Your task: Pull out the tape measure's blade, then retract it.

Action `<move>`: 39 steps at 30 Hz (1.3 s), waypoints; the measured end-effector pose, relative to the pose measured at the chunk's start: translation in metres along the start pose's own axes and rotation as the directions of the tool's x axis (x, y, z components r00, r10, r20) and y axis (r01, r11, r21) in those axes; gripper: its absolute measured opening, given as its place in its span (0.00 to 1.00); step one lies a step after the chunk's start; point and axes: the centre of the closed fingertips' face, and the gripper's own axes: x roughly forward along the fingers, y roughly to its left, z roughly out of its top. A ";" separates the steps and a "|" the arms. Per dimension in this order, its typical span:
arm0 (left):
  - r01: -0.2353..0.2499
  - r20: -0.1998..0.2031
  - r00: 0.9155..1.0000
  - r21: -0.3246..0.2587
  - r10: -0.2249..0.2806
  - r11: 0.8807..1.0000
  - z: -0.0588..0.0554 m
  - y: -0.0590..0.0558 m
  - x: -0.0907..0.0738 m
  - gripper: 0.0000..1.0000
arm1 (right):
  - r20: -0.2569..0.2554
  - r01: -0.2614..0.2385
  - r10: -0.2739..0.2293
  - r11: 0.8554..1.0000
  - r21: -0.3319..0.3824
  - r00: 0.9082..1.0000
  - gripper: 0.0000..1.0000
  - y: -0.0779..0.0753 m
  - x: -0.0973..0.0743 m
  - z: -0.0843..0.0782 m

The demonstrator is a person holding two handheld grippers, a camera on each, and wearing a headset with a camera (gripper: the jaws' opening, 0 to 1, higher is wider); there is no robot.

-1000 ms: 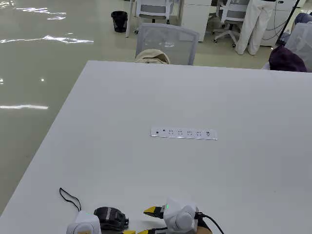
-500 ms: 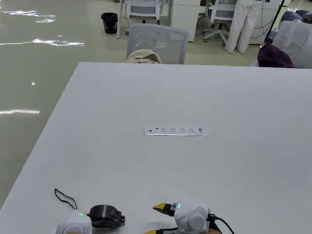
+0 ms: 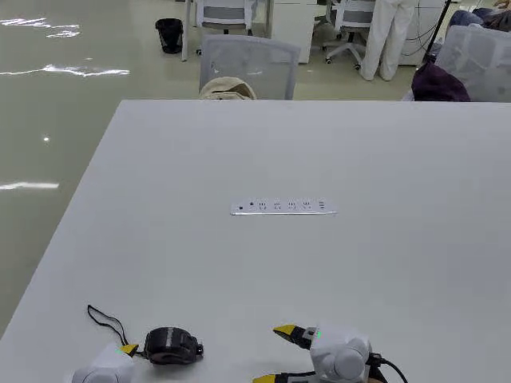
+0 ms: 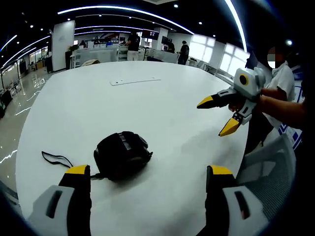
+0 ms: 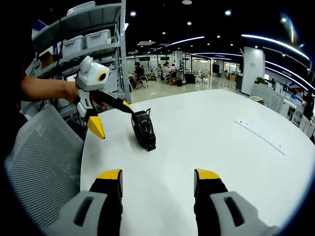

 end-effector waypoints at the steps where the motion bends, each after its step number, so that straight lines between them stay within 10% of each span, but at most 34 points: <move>1: 0.003 0.006 1.000 0.004 -0.003 1.000 0.001 0.000 -0.002 0.97 | 0.000 0.004 -0.004 1.000 0.005 1.000 0.60 0.001 -0.004 0.000; 39: 0.037 0.050 0.998 0.085 -0.042 0.996 -0.016 0.002 -0.042 0.99 | 0.002 0.115 -0.117 0.979 0.170 0.993 0.97 0.008 -0.073 -0.030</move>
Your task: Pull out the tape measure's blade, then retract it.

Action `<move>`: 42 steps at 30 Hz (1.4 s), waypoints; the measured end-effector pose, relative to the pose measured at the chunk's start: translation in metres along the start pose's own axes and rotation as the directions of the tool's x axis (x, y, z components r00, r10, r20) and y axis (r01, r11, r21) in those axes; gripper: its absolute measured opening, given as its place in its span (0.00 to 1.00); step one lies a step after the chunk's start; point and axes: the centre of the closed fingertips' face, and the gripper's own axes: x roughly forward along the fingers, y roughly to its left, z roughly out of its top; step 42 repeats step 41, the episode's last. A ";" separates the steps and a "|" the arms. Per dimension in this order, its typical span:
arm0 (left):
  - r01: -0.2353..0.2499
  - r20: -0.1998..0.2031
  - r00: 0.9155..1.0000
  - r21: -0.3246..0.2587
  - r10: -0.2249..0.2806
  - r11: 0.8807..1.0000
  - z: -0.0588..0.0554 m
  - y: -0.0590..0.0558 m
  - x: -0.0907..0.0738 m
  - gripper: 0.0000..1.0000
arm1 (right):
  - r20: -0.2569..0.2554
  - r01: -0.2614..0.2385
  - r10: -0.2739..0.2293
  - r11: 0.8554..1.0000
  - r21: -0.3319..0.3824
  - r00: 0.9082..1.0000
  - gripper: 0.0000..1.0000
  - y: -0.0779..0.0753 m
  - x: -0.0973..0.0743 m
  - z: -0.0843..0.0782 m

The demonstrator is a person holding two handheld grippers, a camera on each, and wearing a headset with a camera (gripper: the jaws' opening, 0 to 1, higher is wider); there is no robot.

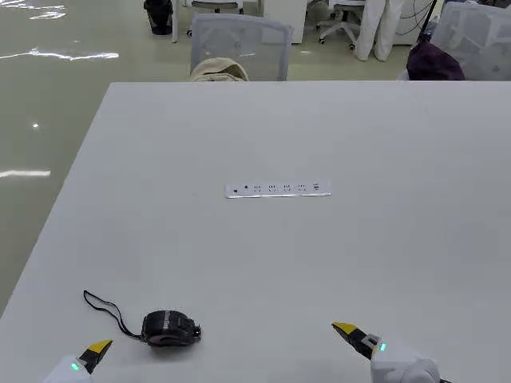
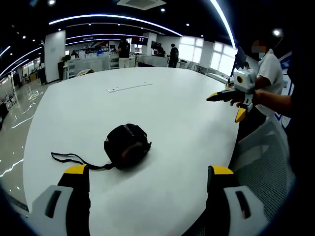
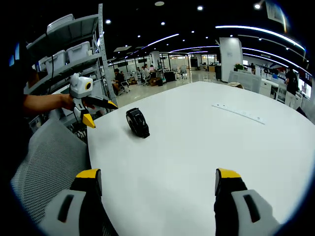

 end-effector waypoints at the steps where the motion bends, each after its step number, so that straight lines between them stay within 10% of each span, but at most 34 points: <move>1: 0.001 0.003 1.000 -0.002 -0.001 1.000 0.000 0.000 0.000 0.99 | -0.001 -0.001 0.001 1.000 -0.001 1.000 0.97 0.000 0.000 0.000; 42: -0.005 0.000 1.000 0.029 0.005 1.000 -0.001 0.002 -0.004 0.99 | 0.003 0.013 -0.013 1.000 -0.004 1.000 0.98 -0.004 -0.007 0.000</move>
